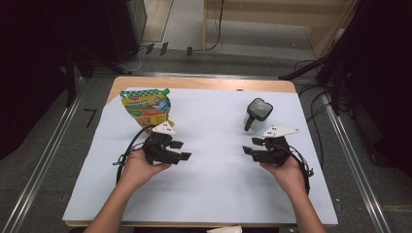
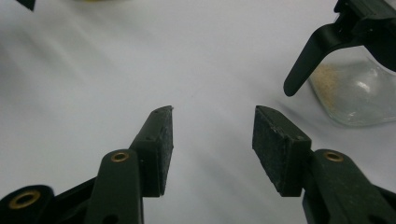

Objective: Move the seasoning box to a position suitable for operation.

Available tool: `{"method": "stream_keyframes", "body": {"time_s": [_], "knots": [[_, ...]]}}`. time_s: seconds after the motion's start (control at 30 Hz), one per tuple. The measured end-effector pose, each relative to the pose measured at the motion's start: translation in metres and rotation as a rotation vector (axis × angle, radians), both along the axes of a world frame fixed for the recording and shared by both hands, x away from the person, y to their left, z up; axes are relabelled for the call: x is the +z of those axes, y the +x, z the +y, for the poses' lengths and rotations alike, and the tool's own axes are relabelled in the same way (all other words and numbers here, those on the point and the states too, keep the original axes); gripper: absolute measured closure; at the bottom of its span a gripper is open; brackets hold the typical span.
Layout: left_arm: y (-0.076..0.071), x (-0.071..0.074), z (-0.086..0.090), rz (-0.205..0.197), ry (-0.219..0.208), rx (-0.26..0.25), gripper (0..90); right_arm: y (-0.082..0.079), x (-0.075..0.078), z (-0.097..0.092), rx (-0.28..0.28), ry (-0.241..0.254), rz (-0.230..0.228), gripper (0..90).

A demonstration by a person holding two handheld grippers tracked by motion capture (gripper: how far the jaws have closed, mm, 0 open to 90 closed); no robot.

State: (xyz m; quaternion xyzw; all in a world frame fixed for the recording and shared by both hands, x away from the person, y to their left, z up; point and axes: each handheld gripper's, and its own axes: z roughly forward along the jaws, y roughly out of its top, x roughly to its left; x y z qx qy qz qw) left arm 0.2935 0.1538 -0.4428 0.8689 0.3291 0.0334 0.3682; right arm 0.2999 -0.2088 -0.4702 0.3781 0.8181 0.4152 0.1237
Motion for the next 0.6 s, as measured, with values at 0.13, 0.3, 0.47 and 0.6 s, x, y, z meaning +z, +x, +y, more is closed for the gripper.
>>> {"method": "stream_keyframes", "body": {"time_s": [0.13, 0.3, 0.47, 0.6], "knots": [[-0.0013, 0.0001, 0.0008, -0.011, 0.011, -0.015, 42.0, 0.0009, -0.0008, 0.0015, 0.000, -0.008, -0.002, 49.2], [-0.0002, 0.0016, 0.0034, -0.001, -0.013, -0.010, 40.7, 0.0041, -0.0012, 0.0008, -0.015, 0.006, 0.023, 50.4], [0.0005, 0.0016, 0.0034, 0.006, -0.009, -0.016, 39.2, 0.0055, -0.0007, -0.0013, -0.033, 0.018, 0.019, 50.9], [0.0010, 0.0015, 0.0037, 0.008, -0.007, -0.019, 39.0, 0.0069, -0.0003, -0.0028, -0.041, 0.029, 0.014, 51.7]]}}
